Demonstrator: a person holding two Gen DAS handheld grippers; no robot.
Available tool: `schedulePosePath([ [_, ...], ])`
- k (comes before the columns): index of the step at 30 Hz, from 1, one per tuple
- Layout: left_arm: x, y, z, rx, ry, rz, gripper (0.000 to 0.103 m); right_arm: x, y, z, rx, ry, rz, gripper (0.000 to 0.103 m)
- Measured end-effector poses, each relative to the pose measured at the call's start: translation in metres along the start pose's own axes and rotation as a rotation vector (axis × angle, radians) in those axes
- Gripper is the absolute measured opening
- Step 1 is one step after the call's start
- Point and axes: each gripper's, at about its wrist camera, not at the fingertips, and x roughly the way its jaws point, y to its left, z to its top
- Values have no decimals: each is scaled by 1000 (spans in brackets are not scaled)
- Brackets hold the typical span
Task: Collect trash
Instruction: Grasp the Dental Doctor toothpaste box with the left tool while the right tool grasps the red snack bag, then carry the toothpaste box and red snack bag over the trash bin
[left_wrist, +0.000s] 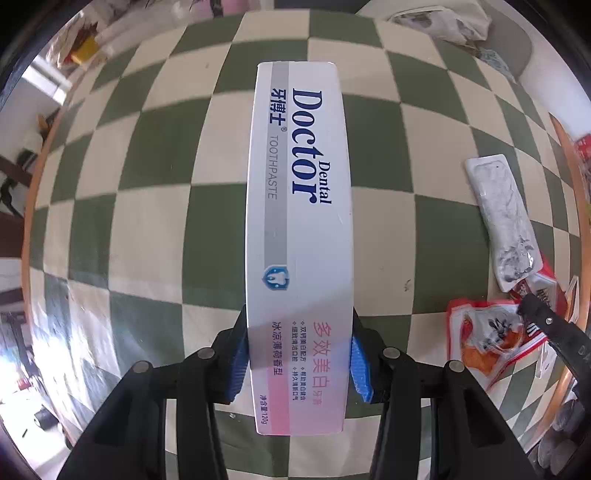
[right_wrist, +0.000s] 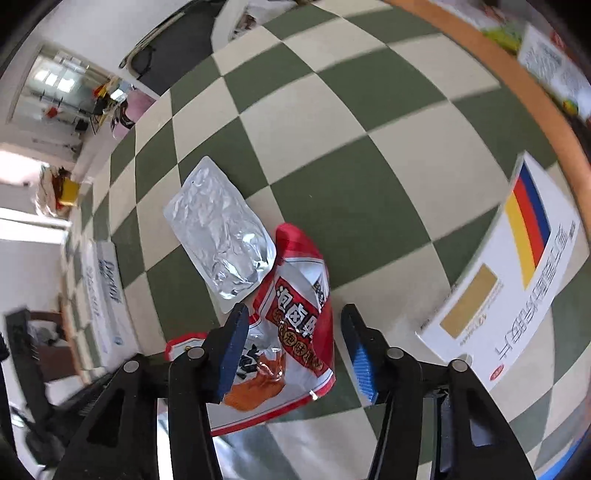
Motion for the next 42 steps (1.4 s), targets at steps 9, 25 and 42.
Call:
schedulePosePath([
  [9, -43, -1, -42, 57, -101, 41, 42, -10, 19, -17, -28, -78, 11, 15],
  [25, -85, 50, -135, 97, -224, -32, 42, -89, 1, -124, -60, -165, 46, 9],
  [42, -107, 175, -394, 197, -160, -151, 42, -177, 23, -448, 9, -267, 91, 9],
])
